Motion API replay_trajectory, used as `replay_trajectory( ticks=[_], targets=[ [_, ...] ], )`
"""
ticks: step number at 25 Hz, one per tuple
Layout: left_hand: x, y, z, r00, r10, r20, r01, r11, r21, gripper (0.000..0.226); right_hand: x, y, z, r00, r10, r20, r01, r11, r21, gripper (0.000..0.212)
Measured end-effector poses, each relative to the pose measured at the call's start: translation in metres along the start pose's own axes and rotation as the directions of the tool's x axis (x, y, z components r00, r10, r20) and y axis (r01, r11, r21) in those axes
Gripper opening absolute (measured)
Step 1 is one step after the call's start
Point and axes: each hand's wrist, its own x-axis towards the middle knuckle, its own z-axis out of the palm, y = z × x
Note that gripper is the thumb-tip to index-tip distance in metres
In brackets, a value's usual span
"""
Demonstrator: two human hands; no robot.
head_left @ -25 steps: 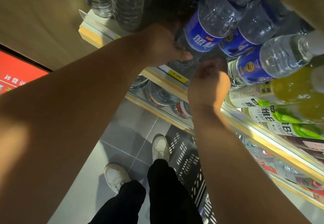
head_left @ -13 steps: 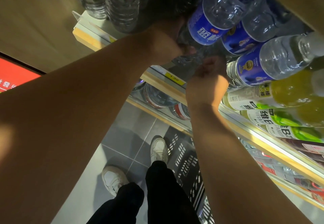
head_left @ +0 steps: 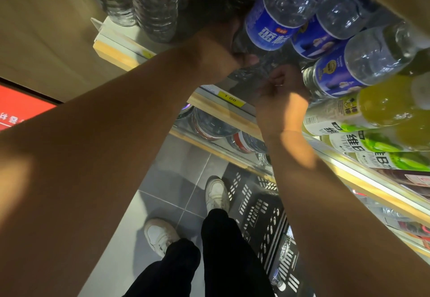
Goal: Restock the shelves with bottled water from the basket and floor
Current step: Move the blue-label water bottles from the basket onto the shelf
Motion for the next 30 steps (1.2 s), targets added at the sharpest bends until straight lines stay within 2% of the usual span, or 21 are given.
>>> replay_trajectory(
  ticks=[4,7,10,13,15,18,20,22,23,26,30],
  targets=[
    [-0.017,0.015,-0.004,0.998,-0.06,0.012,0.061,0.997,-0.043,0.063,-0.004,0.001,-0.003,1.0,-0.012,0.025,0.012,1.0,0.01,0.019],
    [-0.038,0.021,-0.009,0.989,-0.146,0.02,0.147,0.985,-0.086,0.062,-0.017,-0.004,-0.01,0.998,0.042,0.053,-0.041,0.999,-0.021,0.023],
    [-0.068,0.021,-0.02,0.986,-0.164,-0.005,0.164,0.981,0.101,0.059,-0.045,-0.01,-0.021,0.994,0.074,0.075,-0.062,0.986,-0.154,0.028],
    [-0.11,0.023,-0.033,0.985,-0.175,-0.001,0.166,0.932,0.321,0.06,-0.073,-0.024,-0.039,0.974,0.106,0.202,-0.041,0.952,-0.304,0.039],
    [-0.139,0.03,-0.045,0.986,-0.166,0.025,0.142,0.903,0.406,0.062,-0.089,-0.038,-0.054,0.943,0.164,0.29,-0.03,0.909,-0.416,0.047],
    [-0.183,0.05,-0.064,0.971,-0.235,0.048,0.183,0.855,0.485,0.066,-0.118,-0.068,-0.079,0.877,0.202,0.437,0.125,0.781,-0.612,0.063],
    [-0.215,0.067,-0.073,0.966,-0.254,0.051,0.188,0.824,0.535,0.068,-0.136,-0.089,-0.097,0.801,0.216,0.559,0.252,0.726,-0.64,0.077],
    [-0.245,0.087,-0.085,0.964,-0.265,0.004,0.215,0.793,0.57,0.061,-0.148,-0.112,-0.118,0.747,0.233,0.622,0.292,0.726,-0.623,0.081],
    [-0.257,0.097,-0.092,0.962,-0.274,-0.023,0.235,0.776,0.585,0.059,-0.153,-0.122,-0.131,0.735,0.237,0.635,0.299,0.728,-0.617,0.081],
    [-0.283,0.127,-0.106,0.925,-0.376,0.053,0.263,0.737,0.623,0.066,-0.162,-0.139,-0.167,0.729,0.2,0.654,0.339,0.724,-0.6,0.081],
    [-0.292,0.173,-0.122,0.943,-0.318,0.094,0.17,0.708,0.686,0.067,-0.156,-0.154,-0.218,0.731,0.174,0.66,0.379,0.7,-0.605,0.078]
  ],
)
